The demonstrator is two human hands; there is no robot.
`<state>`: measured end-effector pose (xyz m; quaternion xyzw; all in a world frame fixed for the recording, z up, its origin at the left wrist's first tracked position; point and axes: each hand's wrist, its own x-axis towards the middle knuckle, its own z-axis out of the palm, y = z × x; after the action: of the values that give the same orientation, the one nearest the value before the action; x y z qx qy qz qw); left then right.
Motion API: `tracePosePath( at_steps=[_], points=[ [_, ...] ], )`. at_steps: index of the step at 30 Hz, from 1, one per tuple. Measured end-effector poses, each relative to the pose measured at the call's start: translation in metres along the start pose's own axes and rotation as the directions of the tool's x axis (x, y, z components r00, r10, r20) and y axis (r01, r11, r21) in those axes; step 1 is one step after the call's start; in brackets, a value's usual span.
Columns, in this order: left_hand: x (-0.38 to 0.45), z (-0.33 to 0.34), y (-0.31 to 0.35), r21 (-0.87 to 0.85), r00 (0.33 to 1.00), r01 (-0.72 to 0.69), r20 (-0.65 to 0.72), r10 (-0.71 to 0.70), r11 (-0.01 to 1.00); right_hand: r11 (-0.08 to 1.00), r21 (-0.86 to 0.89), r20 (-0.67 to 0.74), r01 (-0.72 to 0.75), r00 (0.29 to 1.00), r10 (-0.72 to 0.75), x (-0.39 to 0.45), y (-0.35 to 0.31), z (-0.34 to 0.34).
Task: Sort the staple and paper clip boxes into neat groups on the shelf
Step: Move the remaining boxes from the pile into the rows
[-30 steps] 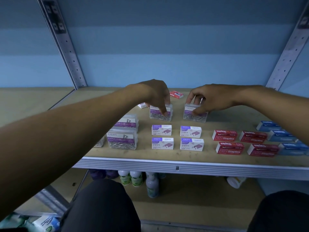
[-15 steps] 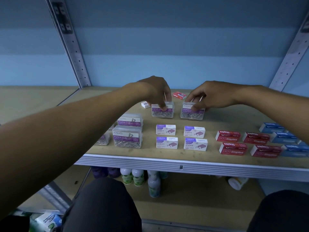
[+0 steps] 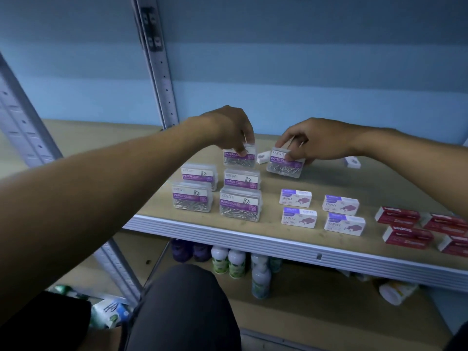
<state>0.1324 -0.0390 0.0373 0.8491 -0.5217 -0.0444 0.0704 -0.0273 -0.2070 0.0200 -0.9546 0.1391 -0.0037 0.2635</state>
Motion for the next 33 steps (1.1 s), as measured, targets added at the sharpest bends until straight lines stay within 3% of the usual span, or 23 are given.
tracePosePath(
  at_steps=[10,17,27,33],
  points=[
    [-0.014,-0.006,-0.048,0.024,0.997,0.072,-0.035,-0.071,0.997,0.998,-0.018,0.012,0.063,0.998,-0.063,0.038,-0.039,0.022],
    [-0.011,0.008,-0.064,0.034,0.996,0.086,0.015,-0.087,0.996,0.998,-0.006,0.034,0.063,0.997,-0.062,0.053,-0.046,0.035],
    [-0.008,0.012,-0.068,0.053,0.994,0.095,0.049,-0.097,0.994,0.999,0.023,0.071,0.038,0.997,-0.039,0.056,-0.045,0.042],
    [-0.009,0.003,-0.054,0.055,0.997,0.080,0.015,-0.081,0.995,0.997,0.075,0.005,0.018,1.000,-0.018,0.040,-0.040,0.025]
  ],
)
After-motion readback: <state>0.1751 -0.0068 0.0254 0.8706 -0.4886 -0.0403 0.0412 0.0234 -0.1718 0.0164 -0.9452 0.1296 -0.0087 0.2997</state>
